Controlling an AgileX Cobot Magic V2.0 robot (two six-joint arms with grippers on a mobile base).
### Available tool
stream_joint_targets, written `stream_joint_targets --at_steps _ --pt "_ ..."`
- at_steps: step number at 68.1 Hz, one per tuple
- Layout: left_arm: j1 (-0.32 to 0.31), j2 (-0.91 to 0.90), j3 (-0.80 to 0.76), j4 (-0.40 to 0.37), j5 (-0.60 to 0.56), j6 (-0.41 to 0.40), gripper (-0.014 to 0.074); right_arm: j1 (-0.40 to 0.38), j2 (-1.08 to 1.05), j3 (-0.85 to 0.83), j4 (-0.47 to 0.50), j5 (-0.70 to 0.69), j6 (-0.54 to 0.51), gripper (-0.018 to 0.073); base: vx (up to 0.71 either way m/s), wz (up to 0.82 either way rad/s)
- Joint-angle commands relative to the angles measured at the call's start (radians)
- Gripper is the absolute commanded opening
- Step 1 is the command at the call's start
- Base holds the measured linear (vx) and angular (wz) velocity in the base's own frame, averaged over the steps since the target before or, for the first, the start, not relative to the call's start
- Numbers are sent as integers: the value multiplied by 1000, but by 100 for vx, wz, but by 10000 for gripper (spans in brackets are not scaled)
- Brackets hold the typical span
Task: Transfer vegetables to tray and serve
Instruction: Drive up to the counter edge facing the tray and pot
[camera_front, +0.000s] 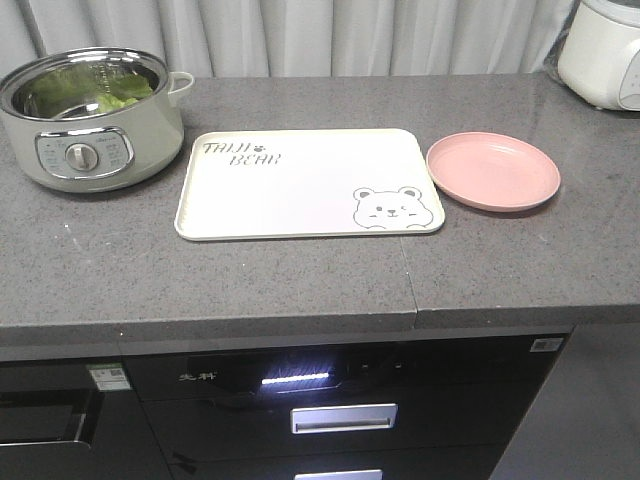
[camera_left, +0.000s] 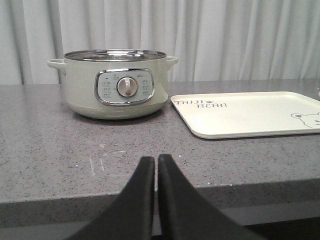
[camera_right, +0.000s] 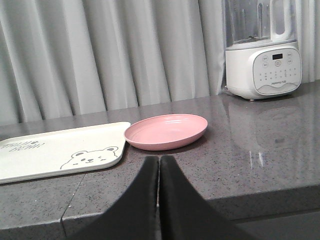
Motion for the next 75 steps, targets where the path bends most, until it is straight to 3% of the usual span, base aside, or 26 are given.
stream_joint_targets --at_steps 1,75 --pt "3 -15 27 -8 -71 -7 -6 -2 10 16 -7 -78 -10 -6 8 0" --pt "3 -15 27 -8 -71 -7 -6 -2 10 16 -7 -78 -10 -6 6 0"
